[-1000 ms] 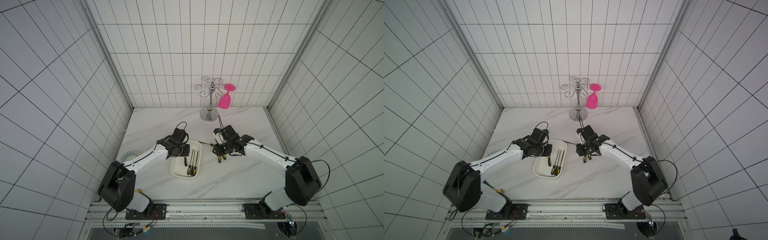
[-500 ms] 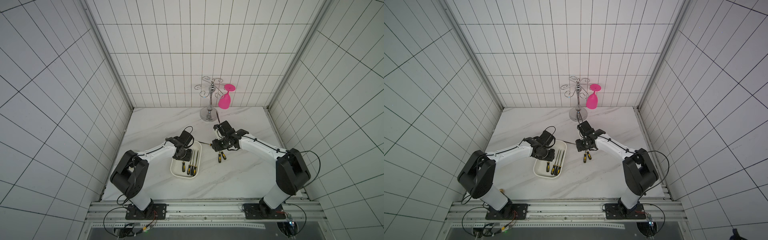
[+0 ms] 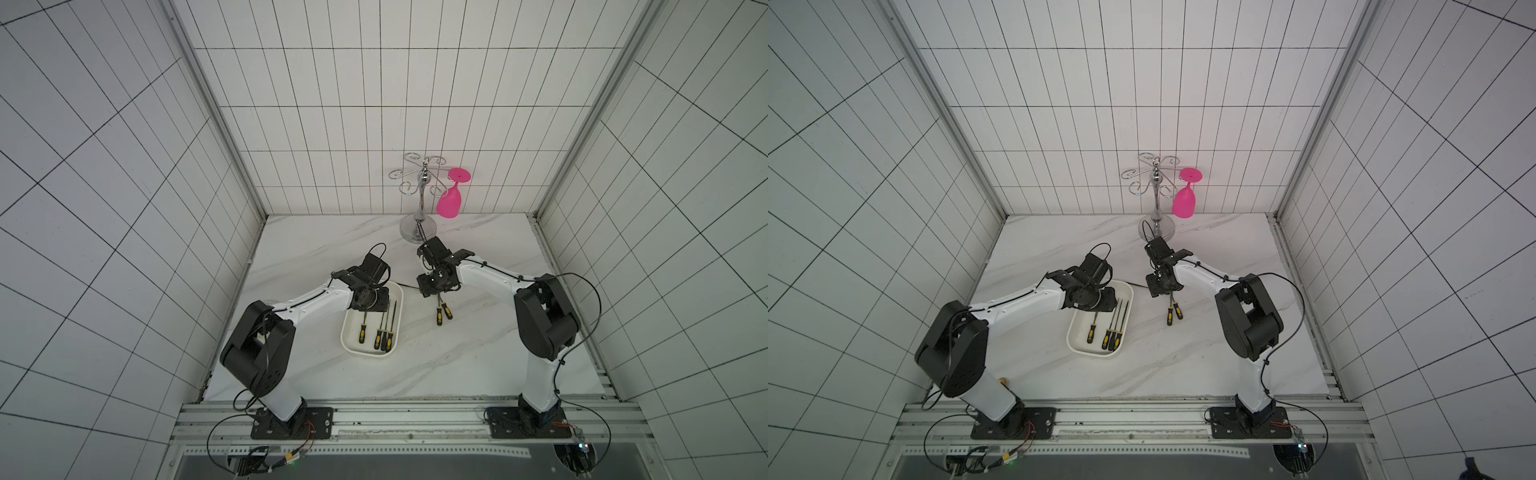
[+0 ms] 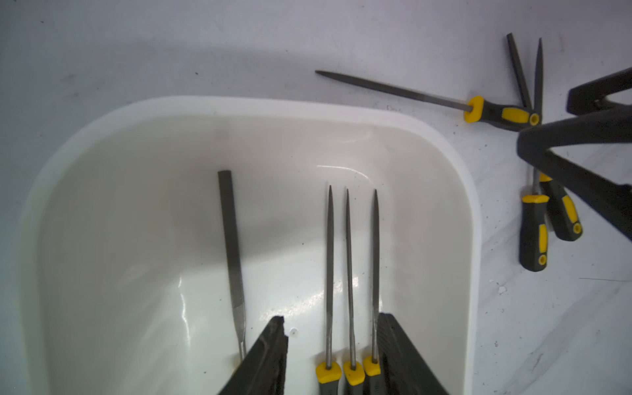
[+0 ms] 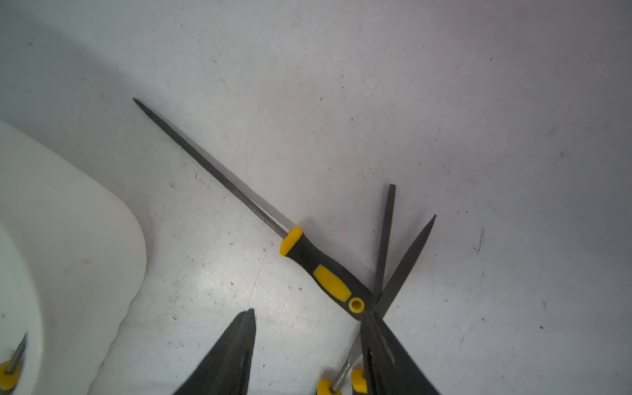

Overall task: Put the file tool into the storage box
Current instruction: Pick up the file tool from the center of the board.

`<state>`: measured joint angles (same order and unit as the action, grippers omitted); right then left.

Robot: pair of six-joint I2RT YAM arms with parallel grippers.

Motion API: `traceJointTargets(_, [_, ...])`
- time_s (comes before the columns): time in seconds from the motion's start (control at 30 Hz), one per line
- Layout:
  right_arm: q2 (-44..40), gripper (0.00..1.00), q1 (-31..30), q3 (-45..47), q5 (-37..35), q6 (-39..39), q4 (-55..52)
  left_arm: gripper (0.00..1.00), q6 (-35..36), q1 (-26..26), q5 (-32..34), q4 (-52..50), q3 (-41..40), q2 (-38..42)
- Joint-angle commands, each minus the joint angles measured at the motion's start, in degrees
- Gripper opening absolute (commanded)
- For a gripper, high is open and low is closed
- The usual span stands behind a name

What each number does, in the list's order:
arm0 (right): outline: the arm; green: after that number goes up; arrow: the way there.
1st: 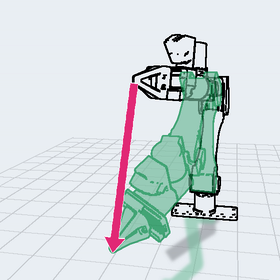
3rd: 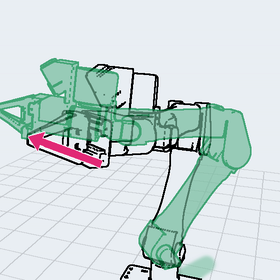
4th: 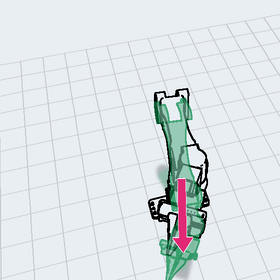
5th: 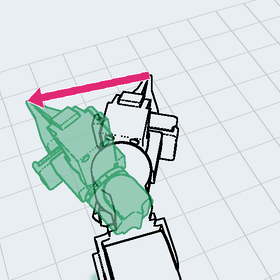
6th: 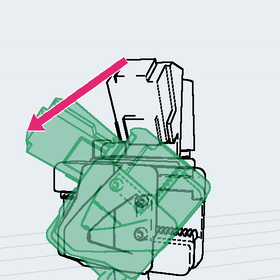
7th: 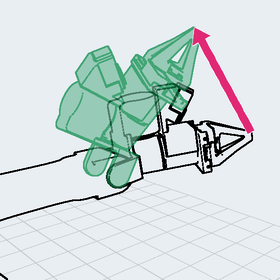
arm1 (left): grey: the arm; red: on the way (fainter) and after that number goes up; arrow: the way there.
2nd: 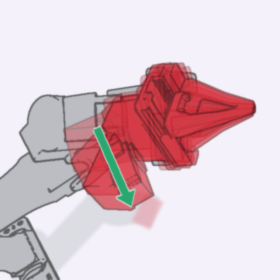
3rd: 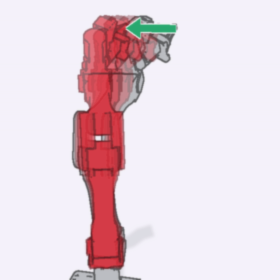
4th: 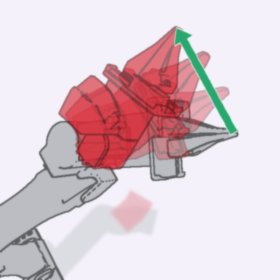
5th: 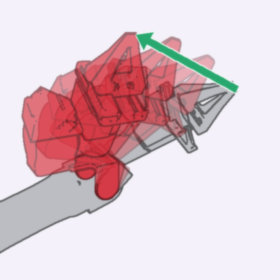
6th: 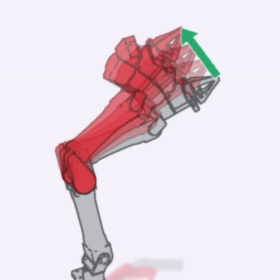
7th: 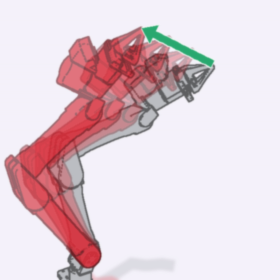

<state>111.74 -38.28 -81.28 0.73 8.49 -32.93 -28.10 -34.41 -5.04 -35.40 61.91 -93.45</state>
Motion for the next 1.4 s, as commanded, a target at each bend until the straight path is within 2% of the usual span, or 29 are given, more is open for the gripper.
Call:
traceJointTargets(0.0, [2.9,0.54,0.8,-4.0,-0.8,-1.9,-0.8,0.46,-1.5,-0.1,-2.5,2.1,1.1,0.0])
traceJointTargets(0.4, [5.6,0.51,1.1,-1.5,1.6,-1.4,-0.6,0.46,-2.2,0.0,-1.9,3.3,-1.0,2.1])
traceJointTargets(0.73, [3.6,0.45,-3.2,4.1,0.8,-0.8,-0.4,0.46,-2.0,0.0,-0.8,3.8,-2.2,3.7])
traceJointTargets(0.87, [3.4,0.32,-3.4,4.2,-0.6,-0.6,-0.8,0.46,-2.2,0.0,-0.7,4.0,-2.3,3.7])
traceJointTargets(0.9, [3.3,0.27,-3.4,4.2,-1.0,-0.5,-0.9,0.46,-2.2,0.0,-0.8,4.2,-2.3,3.8])
traceJointTargets(0.97, [2.9,0.09,-3.4,3.9,-2.0,0.0,-1.7,0.46,-2.4,0.0,-0.8,4.7,-2.3,4.2])
traceJointTargets(1.03, [1.7,0.00,-3.4,3.8,-2.5,0.5,-2.7,0.53,-2.7,0.1,-1.2,5.4,-2.2,4.8])
traceJointTargets(1.13, [-2.4,0.00,-3.3,4.2,-1.7,1.3,-3.8,0.64,-2.9,0.5,-2.9,7.8,-1.9,6.0])
traceJointTargets(1.37, [-14.7,0.00,-3.4,8.0,7.4,2.3,-3.7,0.68,-5.2,0.8,-8.1,15.4,-1.5,6.2])
